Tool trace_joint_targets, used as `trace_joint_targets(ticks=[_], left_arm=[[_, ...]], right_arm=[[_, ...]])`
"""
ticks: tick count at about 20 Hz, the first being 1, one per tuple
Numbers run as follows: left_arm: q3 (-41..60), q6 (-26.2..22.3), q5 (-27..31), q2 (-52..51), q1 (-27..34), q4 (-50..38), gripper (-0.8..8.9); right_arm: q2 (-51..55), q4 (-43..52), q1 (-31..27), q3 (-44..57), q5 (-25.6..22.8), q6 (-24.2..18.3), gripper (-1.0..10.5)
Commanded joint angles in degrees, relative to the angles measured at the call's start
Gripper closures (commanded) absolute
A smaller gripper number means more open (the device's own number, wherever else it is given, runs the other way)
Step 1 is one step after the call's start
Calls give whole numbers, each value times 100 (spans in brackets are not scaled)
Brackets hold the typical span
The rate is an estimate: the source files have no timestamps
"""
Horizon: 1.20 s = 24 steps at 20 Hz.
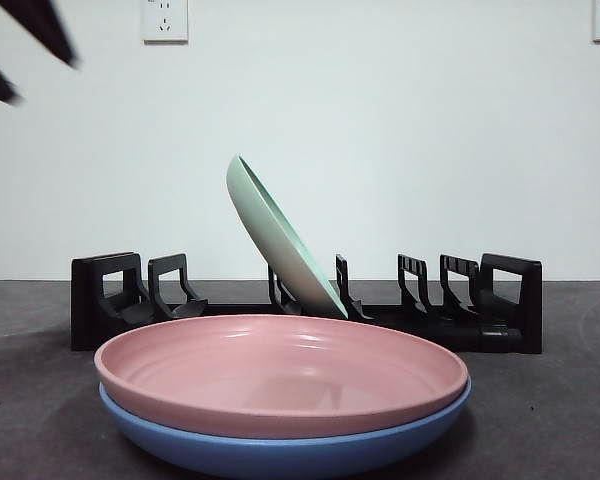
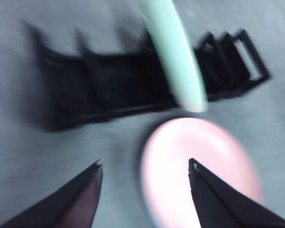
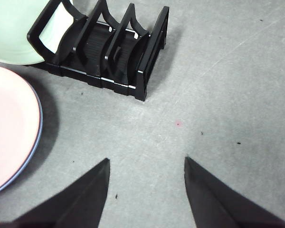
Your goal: Place the plate
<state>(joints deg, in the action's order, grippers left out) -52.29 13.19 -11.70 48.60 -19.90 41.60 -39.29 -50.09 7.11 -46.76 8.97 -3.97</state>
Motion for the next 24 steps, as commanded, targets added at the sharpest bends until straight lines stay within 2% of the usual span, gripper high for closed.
trace_joint_targets(ticks=[1, 4, 7, 10, 13, 17, 20, 24], left_arm=[[-111, -723, 284, -428, 216, 557, 534], [-111, -756, 426, -828, 391, 942, 533], [-111, -688, 426, -903, 398, 966, 533], [-111, -494, 433, -857, 398, 960, 533], [-111, -494, 435, -844, 398, 955, 533], [-111, -452, 439, -846, 398, 986, 533], [-111, -452, 439, -846, 398, 986, 533], [-111, -164, 439, -844, 409, 979, 533]], right_arm=[[-79, -20, 26, -83, 48, 361, 699], [-529, -208, 35, -260, 673, 894, 699], [-1556, -313, 308, -1088, 1246, 1167, 699], [-2660, -533, 844, -2310, 1270, 1281, 699], [-3821, -785, 1532, -3657, 1263, 1305, 699], [-5117, -789, 2232, -4942, 1191, 1384, 699], [-5914, -651, 2527, -5475, 1182, 1381, 700], [-6701, -306, 2754, -5731, 1189, 1362, 700]])
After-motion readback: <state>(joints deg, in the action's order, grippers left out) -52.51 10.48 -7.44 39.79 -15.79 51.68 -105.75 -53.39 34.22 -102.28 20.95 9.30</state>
